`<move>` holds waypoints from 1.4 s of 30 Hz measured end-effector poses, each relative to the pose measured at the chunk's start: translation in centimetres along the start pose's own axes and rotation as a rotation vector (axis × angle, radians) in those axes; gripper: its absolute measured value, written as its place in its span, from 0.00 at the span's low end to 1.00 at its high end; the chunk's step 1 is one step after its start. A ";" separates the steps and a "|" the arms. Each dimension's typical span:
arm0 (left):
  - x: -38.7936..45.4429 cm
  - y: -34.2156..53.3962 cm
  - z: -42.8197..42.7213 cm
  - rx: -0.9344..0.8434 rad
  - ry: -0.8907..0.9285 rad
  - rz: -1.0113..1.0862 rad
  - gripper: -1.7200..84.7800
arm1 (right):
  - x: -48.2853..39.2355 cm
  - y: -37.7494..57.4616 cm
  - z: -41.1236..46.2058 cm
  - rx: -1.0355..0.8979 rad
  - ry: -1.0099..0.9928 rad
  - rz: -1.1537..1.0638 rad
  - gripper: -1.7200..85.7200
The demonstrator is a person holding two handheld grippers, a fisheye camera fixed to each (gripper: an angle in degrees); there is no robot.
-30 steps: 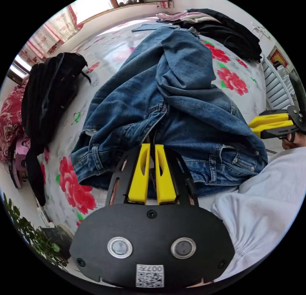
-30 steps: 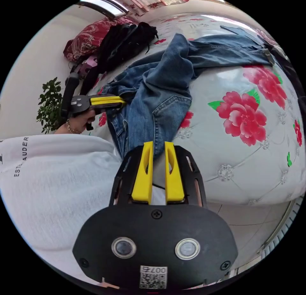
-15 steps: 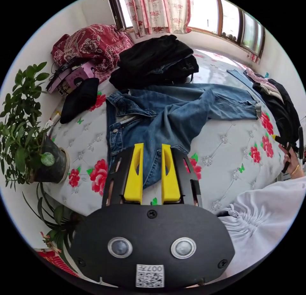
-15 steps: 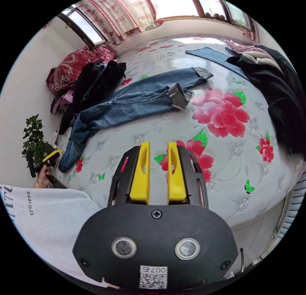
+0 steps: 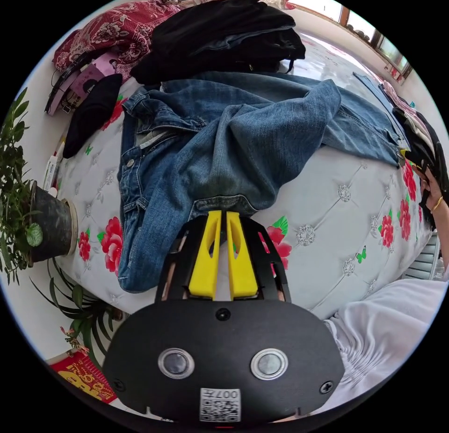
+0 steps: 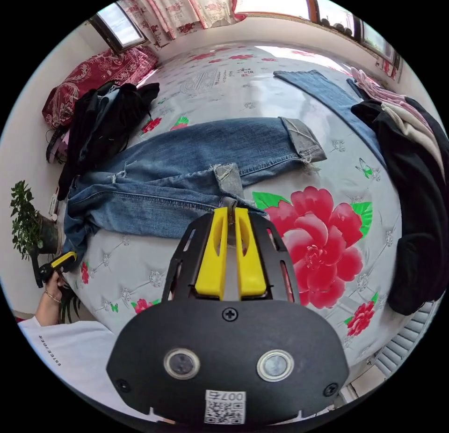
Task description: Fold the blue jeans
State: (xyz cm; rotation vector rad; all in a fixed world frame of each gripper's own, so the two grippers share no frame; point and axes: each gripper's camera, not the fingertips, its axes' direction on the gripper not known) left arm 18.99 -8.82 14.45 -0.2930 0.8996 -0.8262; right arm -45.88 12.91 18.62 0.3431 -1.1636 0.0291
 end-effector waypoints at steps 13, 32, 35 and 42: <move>-4.9 10.4 -15.5 0.347 0.165 -0.018 0.02 | 3.0 15.5 -25.9 0.603 -0.128 -0.258 0.04; -3.5 5.0 -4.6 -0.033 0.026 -0.127 0.14 | 2.1 12.5 -13.7 0.087 -0.043 0.071 0.09; -2.3 4.6 -2.7 -0.041 -0.004 -0.128 0.12 | 1.5 8.8 -11.4 0.038 -0.009 0.079 0.09; -1.7 4.1 -4.0 -0.052 -0.023 -0.102 0.08 | 0.1 4.9 -5.3 -0.150 -0.032 0.054 0.06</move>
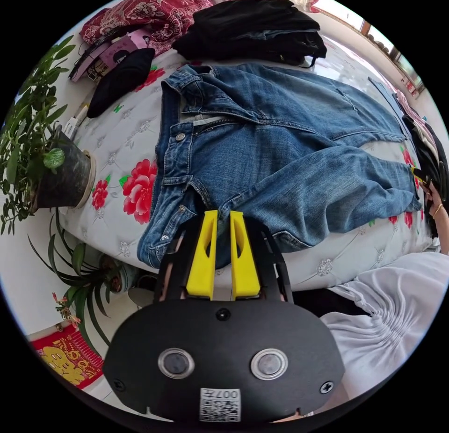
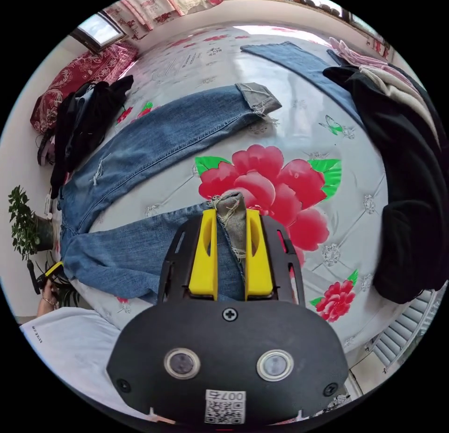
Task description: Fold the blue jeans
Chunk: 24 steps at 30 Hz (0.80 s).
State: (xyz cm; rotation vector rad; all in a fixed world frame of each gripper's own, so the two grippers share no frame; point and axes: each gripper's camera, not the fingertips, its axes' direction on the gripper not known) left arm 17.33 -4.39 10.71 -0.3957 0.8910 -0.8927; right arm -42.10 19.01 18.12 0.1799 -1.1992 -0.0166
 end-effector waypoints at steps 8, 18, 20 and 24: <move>-3.2 1.9 -8.6 0.257 0.158 -0.085 0.06 | 0.3 1.6 -13.4 0.377 -0.236 -0.164 0.02; 0.7 8.9 -14.6 0.503 0.238 0.076 0.06 | 4.8 16.6 -32.2 0.827 -0.189 -0.384 0.02; 3.3 9.7 -10.0 0.354 0.260 0.097 0.07 | 8.3 18.9 -26.9 0.653 -0.135 -0.225 0.02; 7.3 11.4 -2.0 0.089 0.205 0.134 0.03 | 14.8 23.0 -16.0 0.314 -0.155 0.178 0.02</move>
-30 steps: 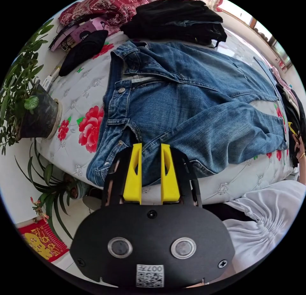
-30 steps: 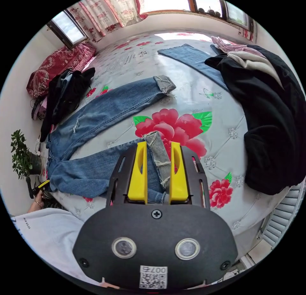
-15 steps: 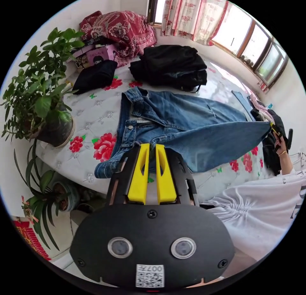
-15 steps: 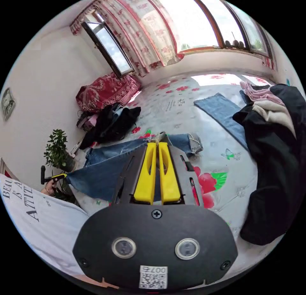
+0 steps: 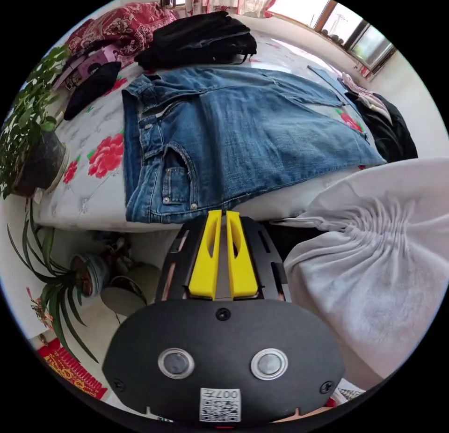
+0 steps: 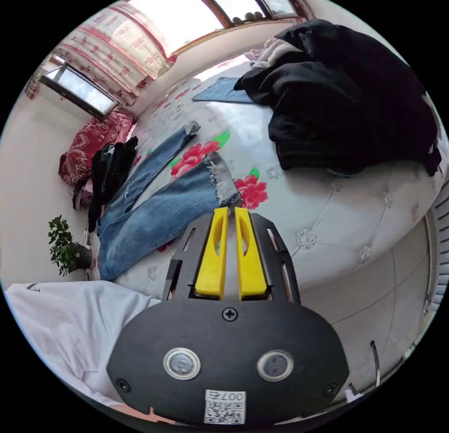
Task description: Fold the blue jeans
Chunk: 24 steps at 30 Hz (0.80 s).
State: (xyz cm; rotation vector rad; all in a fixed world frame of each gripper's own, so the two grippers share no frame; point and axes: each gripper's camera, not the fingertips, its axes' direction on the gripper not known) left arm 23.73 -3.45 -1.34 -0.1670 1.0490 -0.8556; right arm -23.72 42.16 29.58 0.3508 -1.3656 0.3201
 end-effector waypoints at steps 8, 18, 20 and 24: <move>-2.7 1.4 -1.4 0.066 -0.077 -0.179 0.03 | -1.9 2.4 0.7 0.066 -0.028 0.029 0.03; -3.7 -10.5 6.3 -0.078 -0.202 -0.241 0.02 | -10.2 -2.7 10.8 -0.195 0.074 -0.230 0.03; -2.2 -10.5 7.7 -0.131 -0.276 -0.117 0.01 | -9.6 -0.8 10.9 -0.198 0.110 -0.236 0.02; -1.7 -9.2 7.8 -0.204 -0.317 -0.063 0.01 | -8.4 1.8 8.8 -0.213 0.118 -0.218 0.03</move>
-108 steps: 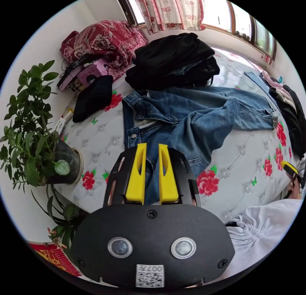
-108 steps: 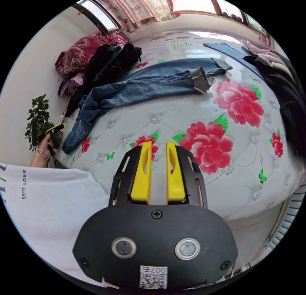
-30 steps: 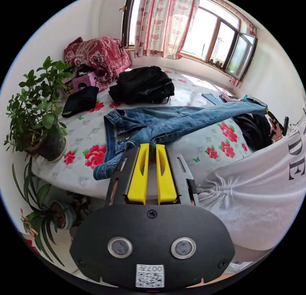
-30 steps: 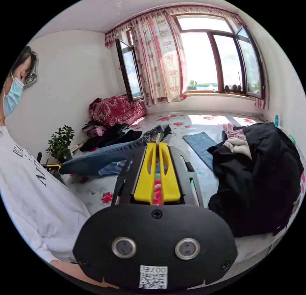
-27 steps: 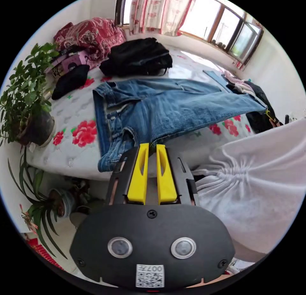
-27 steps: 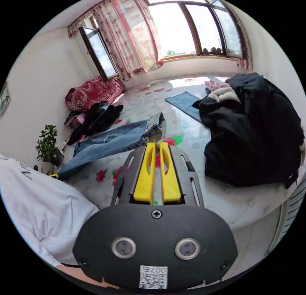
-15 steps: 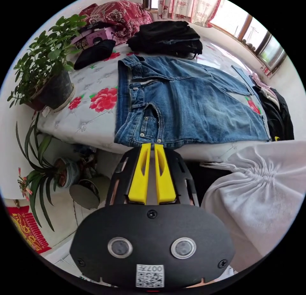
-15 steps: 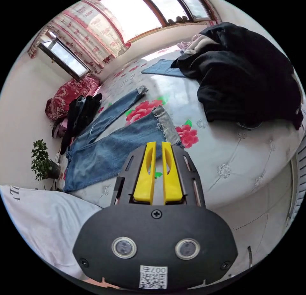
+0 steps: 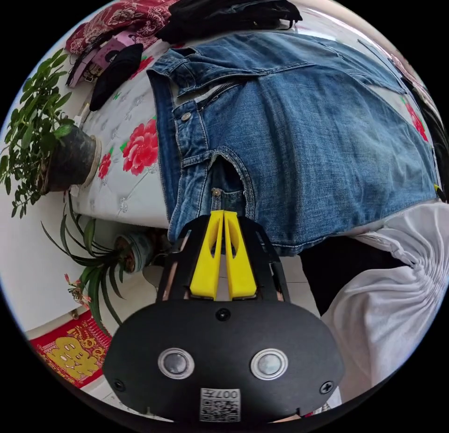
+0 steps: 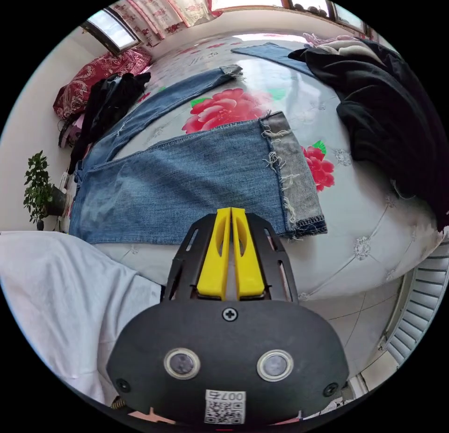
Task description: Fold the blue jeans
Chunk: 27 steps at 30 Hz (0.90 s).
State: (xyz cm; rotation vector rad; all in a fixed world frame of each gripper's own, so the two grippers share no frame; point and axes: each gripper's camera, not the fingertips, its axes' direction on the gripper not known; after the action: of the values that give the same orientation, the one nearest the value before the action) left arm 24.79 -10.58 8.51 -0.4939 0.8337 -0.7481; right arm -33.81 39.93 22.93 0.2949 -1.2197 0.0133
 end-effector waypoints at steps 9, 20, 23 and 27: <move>-7.0 1.2 -4.2 0.163 0.111 -0.422 0.01 | 4.4 -10.8 -7.5 0.325 -0.157 0.215 0.09; -3.8 -9.0 -3.9 0.108 0.330 -0.362 0.01 | 7.5 -33.2 3.2 0.195 -0.179 0.470 0.07; -3.0 -9.8 -3.5 0.064 0.329 -0.352 0.01 | 3.4 -35.1 2.7 0.270 -0.376 0.225 0.04; -2.0 -10.9 -3.3 0.032 0.319 -0.318 0.01 | -10.9 -33.5 -0.6 0.209 -0.480 -0.446 0.02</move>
State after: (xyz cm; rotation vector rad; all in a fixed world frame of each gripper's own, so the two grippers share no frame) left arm 16.91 -16.48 14.67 -0.4915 1.0506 -1.1523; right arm -31.46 9.42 5.43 0.7806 -1.6055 -0.3340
